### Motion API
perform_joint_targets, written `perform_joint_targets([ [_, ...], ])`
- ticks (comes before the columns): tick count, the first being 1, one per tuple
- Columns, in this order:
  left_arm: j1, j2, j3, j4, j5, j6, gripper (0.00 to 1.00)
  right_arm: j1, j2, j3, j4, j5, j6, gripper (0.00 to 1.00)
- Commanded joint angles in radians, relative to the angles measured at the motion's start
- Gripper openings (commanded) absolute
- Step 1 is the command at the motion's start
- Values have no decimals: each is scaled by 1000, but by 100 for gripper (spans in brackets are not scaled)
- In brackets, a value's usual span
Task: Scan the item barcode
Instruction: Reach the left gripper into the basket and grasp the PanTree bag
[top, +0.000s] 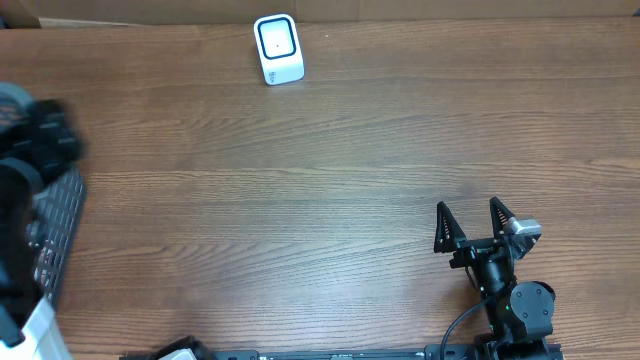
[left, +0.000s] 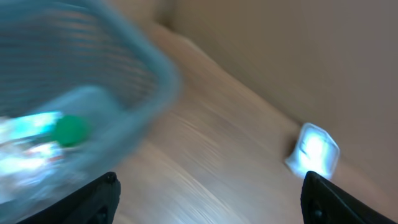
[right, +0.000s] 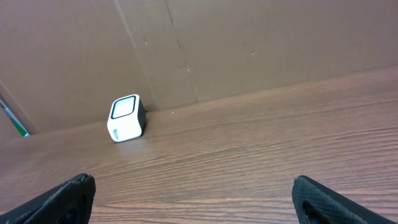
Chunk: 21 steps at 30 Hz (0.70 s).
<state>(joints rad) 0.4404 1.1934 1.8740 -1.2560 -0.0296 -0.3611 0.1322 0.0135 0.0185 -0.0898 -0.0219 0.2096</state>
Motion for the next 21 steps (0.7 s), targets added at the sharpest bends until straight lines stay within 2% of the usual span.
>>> perform_joint_targets([
  [1,190,0,38,-21,-112,-73,82,-3,-10,-11,6,1,2,100],
  [3,290,8,37,-42,-112,-105,83,-3,-10,-10,6,1,2,100],
  [5,385,26,24,-75,-112,-189,88,-3,-10,-11,6,1,2,100],
  [9,485,91,-13,-111,-113,-242,100,-3,-10,-10,6,1,2,100],
  [15,536,233,-34,-135,-193,-249,100,-3,-10,-10,6,1,2,100],
  [21,582,368,-34,-121,-204,-245,100,-3,-10,-11,6,1,2,100],
])
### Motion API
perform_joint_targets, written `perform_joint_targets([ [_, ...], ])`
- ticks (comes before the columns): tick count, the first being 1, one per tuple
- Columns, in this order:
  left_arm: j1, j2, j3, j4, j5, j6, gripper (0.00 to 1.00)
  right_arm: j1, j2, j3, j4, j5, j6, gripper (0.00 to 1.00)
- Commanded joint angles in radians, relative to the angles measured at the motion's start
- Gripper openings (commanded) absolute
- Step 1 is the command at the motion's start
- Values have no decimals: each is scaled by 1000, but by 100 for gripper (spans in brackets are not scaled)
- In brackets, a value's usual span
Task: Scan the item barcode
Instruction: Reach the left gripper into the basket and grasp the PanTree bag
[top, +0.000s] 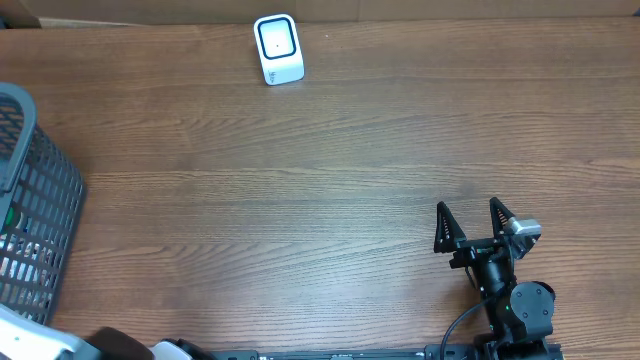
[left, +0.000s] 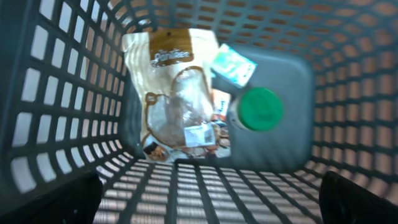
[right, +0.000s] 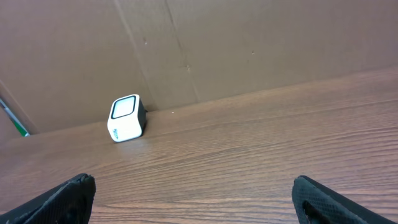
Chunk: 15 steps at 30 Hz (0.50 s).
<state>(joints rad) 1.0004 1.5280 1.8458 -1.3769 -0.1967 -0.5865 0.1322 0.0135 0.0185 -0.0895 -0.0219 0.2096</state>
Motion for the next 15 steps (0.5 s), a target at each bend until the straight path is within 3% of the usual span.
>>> perform_joint_targets([
  [1,30,53,-6,-2,-40,-20,100,-3,-10,-11,6,1,2,100],
  [10,159,214,-65,62,-34,-37,100,-3,-10,-11,6,1,2,100],
  [15,156,271,-142,186,-21,37,100,-3,-10,-10,6,2,2,100],
])
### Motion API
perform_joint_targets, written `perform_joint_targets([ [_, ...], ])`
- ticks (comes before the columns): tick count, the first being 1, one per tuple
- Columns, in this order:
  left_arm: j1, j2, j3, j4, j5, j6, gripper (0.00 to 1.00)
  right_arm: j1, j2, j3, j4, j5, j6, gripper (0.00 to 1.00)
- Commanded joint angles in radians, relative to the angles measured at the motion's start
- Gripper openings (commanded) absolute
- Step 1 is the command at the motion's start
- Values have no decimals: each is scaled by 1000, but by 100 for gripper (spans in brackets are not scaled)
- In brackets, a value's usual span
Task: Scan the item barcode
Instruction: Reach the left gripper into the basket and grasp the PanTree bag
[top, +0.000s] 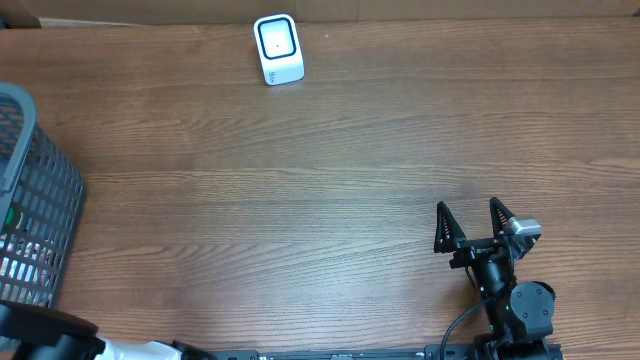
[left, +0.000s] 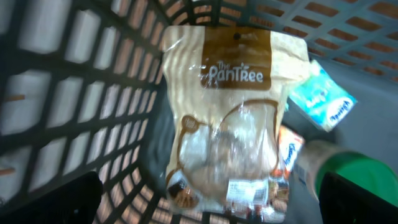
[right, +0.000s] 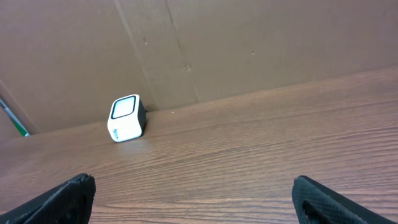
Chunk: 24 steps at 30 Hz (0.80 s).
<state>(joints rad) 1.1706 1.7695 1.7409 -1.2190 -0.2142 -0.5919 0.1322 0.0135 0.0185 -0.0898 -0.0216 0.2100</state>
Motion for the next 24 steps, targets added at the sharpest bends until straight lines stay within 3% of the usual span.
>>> perform_joint_targets([
  [1,-19,46,-43,44,-3,43,100,-3,-10,-10,6,1,2,100],
  [12,-41,192,-89,185,1,66,97,-3,-10,-10,6,1,2,100],
  [24,-63,220,-330,393,-32,69,94,-3,-10,-10,6,1,2,100],
])
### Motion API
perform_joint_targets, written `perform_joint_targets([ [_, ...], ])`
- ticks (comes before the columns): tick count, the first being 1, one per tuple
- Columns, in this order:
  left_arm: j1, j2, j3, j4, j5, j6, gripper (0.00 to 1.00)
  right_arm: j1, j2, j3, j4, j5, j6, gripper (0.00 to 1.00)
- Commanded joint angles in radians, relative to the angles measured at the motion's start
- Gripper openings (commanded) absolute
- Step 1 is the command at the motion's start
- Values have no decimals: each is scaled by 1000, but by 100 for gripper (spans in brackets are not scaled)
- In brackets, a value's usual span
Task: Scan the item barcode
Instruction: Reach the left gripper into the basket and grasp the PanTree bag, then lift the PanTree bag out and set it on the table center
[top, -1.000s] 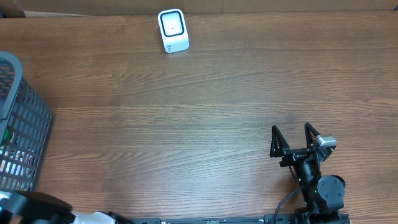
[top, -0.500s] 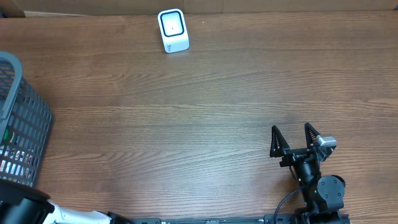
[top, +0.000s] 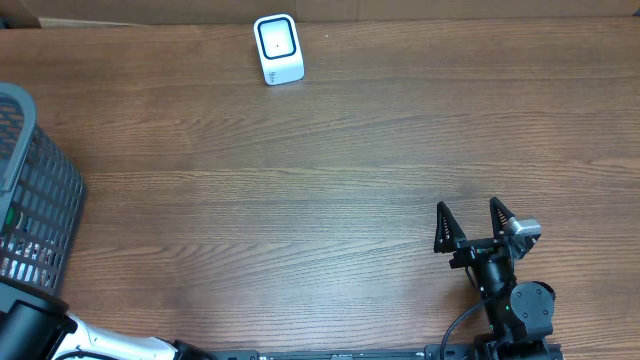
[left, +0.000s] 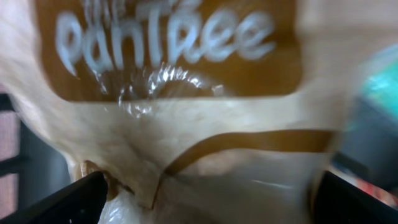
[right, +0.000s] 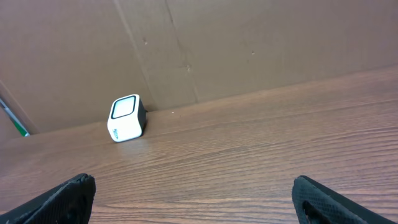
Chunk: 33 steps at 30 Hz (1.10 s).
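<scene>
A tan and brown "Pantree" snack bag (left: 186, 124) fills the left wrist view, very close and blurred. My left gripper (left: 211, 205) is open, with its dark fingertips (left: 81, 199) wide apart at either side of the bag's lower part. The bag lies in the grey mesh basket (top: 40, 210) at the table's left edge. The white barcode scanner (top: 278, 48) stands at the back of the table, also visible as the scanner (right: 126, 117) in the right wrist view. My right gripper (top: 467, 206) is open near the front right, holding nothing.
A teal packet (left: 382, 81) shows at the bag's right edge inside the basket. A cardboard wall (right: 249, 43) runs behind the table. Wood tabletop (top: 330, 180) lies between the basket, the scanner and the right arm.
The left wrist camera has come much nearer the snack bag, which now fills its view. In the overhead view the left arm sits lower at the corner. The right arm has not moved.
First the left arm was over the basket's rim, its view blurred. Then it looked down into the basket at the bag, a green-capped bottle and a teal packet. Then it was closer over the bag, and now right against it, still open.
</scene>
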<state>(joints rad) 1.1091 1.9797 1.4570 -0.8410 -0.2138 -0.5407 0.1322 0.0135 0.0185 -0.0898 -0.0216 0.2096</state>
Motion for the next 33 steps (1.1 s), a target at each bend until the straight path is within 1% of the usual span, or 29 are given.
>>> perform_joint_targets([
  [1,-2,10,-58,29,-35,18,93,-3,-10,-10,6,1,2,100],
  [2,-2,10,-68,37,-37,18,92,-3,-10,-10,6,1,2,100],
  [3,-2,10,-71,39,-37,18,88,-3,-10,-10,6,1,2,100],
  [4,-2,10,-72,40,-37,18,80,-3,-10,-10,6,1,2,100],
  [5,-2,10,-72,41,-37,18,62,-3,-10,-11,6,1,2,100],
  [6,-3,10,-72,41,-36,18,51,-3,-10,-10,6,1,2,100],
  [8,-3,10,-72,41,-34,18,36,-3,-10,-10,6,1,2,100],
  [9,-3,10,-72,40,-30,18,30,-3,-10,-10,6,1,2,100],
  [11,-3,10,-71,37,-30,18,25,-3,-10,-11,6,1,2,100],
  [15,-3,6,-59,23,-29,18,11,-3,-10,-10,6,1,2,100],
  [18,-5,2,-26,-16,-28,18,5,-3,-10,-11,6,1,2,100],
  [19,-5,2,-8,-39,-26,18,4,-3,-10,-11,6,1,2,100],
  [22,-5,-2,72,-117,-10,18,4,-3,-10,-10,6,1,2,100],
  [27,-5,-8,258,-257,45,18,4,-3,-10,-11,6,1,2,100],
  [33,-6,-18,438,-380,85,18,4,-3,-10,-11,6,1,2,100],
])
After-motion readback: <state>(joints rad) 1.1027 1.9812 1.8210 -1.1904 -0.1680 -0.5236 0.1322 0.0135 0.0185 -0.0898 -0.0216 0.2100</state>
